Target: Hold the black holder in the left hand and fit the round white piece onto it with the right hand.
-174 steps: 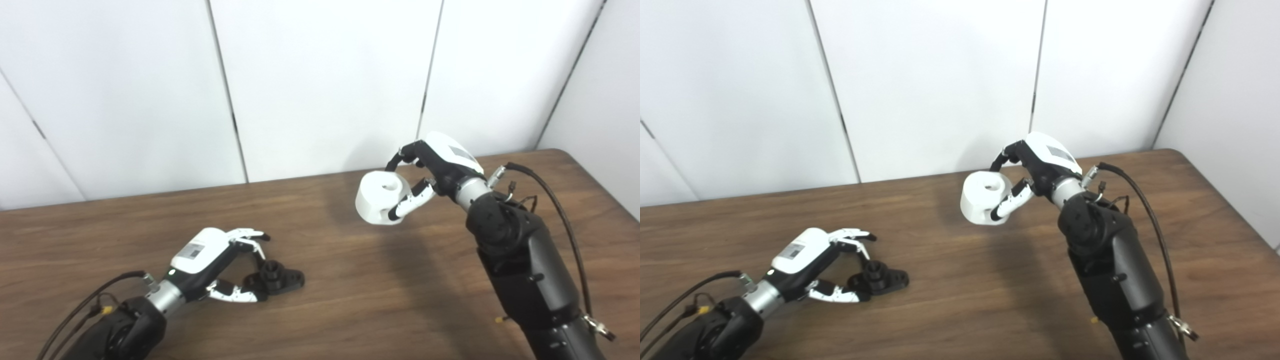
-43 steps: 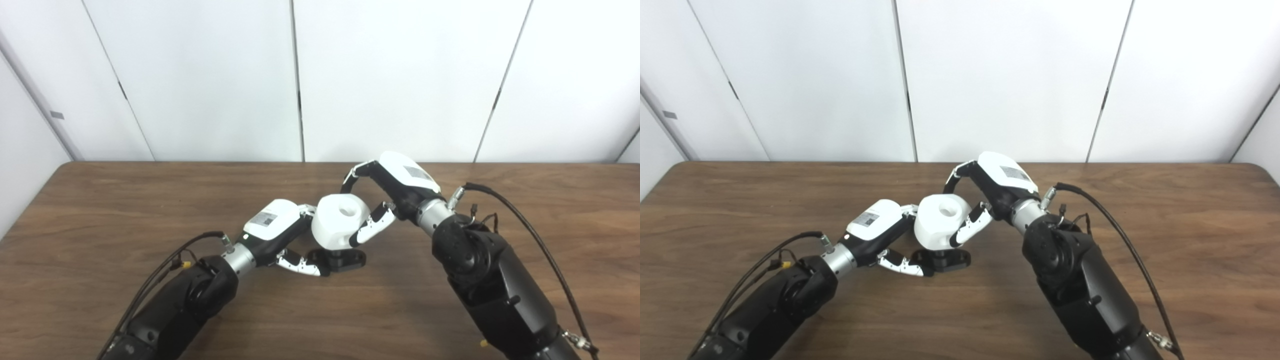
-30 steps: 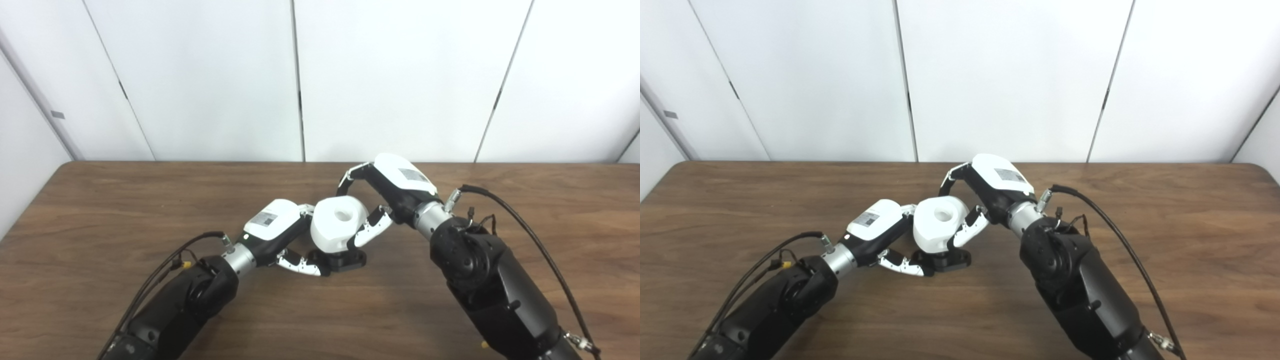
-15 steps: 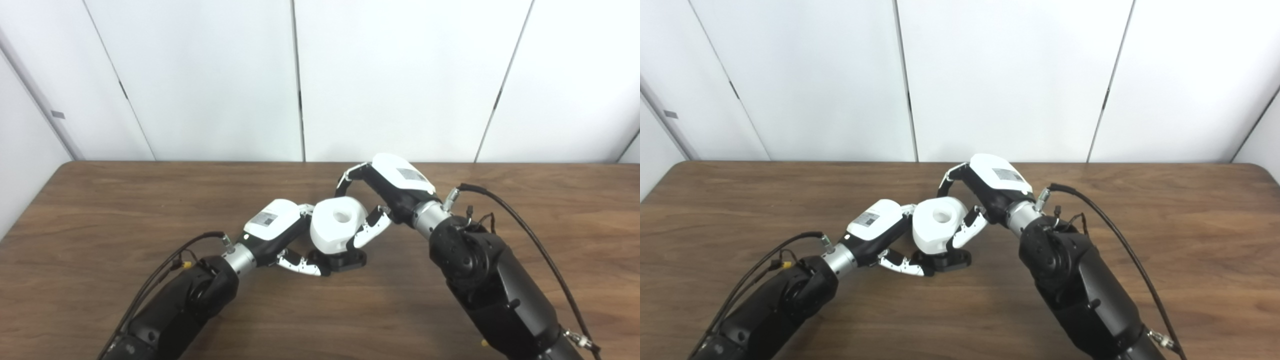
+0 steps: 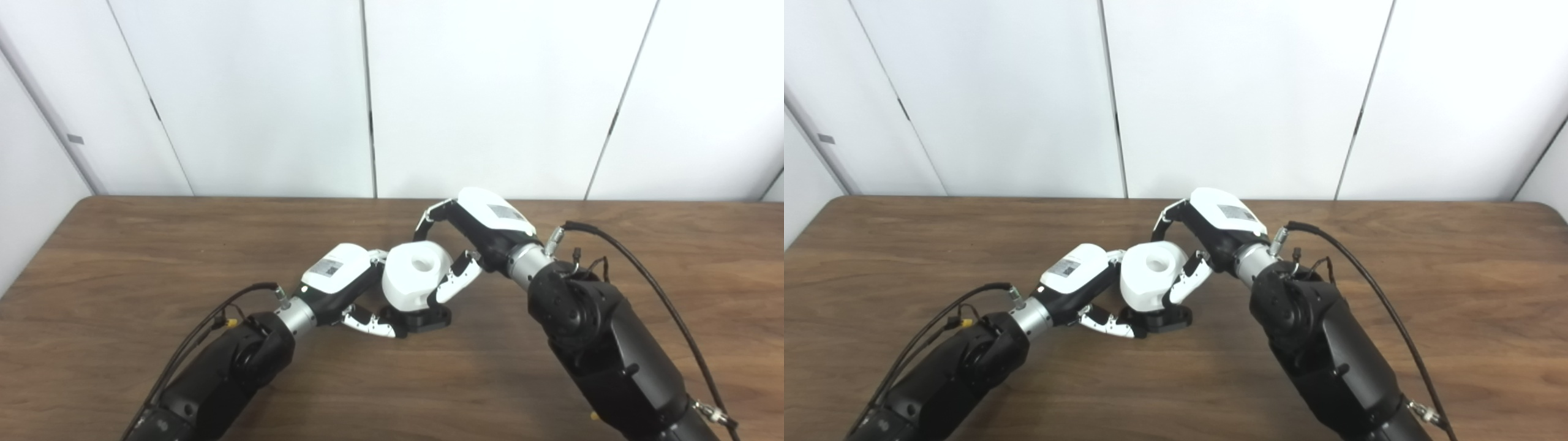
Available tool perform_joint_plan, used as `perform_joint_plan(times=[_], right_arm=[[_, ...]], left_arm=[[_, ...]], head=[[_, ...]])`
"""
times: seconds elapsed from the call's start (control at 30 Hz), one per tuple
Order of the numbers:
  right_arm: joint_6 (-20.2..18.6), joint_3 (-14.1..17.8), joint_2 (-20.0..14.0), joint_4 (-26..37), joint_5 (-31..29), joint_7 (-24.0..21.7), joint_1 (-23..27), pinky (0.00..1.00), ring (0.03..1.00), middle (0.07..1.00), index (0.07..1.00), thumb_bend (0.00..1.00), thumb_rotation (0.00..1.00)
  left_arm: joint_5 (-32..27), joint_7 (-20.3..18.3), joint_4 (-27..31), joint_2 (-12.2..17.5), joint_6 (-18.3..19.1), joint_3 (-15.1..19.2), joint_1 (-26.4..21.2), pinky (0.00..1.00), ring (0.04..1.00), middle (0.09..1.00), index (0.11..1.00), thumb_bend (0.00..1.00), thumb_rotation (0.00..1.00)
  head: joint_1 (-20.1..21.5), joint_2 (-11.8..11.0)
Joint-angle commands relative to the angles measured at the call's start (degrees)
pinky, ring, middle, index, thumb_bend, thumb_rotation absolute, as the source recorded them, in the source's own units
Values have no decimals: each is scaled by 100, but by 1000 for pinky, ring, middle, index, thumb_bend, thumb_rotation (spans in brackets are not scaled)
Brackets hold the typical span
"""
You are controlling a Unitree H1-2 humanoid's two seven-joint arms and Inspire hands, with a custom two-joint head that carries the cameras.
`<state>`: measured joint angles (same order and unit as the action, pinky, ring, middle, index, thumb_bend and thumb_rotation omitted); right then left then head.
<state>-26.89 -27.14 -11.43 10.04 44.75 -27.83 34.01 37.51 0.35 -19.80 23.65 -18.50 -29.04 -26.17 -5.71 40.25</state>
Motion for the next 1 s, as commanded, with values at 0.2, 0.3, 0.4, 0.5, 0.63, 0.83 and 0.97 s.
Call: perform_joint_plan(times=[0.2, 0.3, 0.4, 0.5, 0.63, 0.83, 0.97], right_arm=[[14, -159, 246, 56, 231, -415, 41, 746, 820, 769, 482, 520, 132], [12, -157, 278, 37, 298, -422, 28, 786, 837, 773, 482, 520, 133], [10, -144, 317, 24, 371, -432, 20, 785, 838, 773, 482, 521, 133], [17, -139, 341, 9, 373, -414, 13, 800, 839, 773, 482, 520, 132], [47, -171, 361, -9, 342, -357, 0, 787, 816, 761, 481, 521, 131], [20, -181, 442, 32, 400, -390, -22, 780, 817, 757, 482, 521, 132], [44, -183, 484, 33, 413, -360, -37, 757, 809, 749, 482, 521, 132]], left_arm=[[306, -423, -81, -38, 138, -197, 93, 677, 825, 819, 484, 521, 78], [299, -445, -44, -35, 166, -188, 106, 679, 827, 817, 484, 521, 78], [288, -450, -59, -33, 158, -182, 103, 678, 827, 815, 484, 522, 77], [306, -434, -84, -35, 147, -182, 98, 673, 824, 816, 484, 521, 78], [331, -445, -84, -29, 151, -193, 88, 671, 825, 816, 485, 521, 78], [389, -409, -74, -31, 158, -212, 91, 672, 819, 814, 485, 521, 79], [357, -416, -57, -40, 172, -200, 100, 671, 814, 810, 485, 521, 78]], head=[[-18, 35], [-21, 41], [-28, 49], [-24, 51], [-27, 55], [-28, 71], [-24, 70]])
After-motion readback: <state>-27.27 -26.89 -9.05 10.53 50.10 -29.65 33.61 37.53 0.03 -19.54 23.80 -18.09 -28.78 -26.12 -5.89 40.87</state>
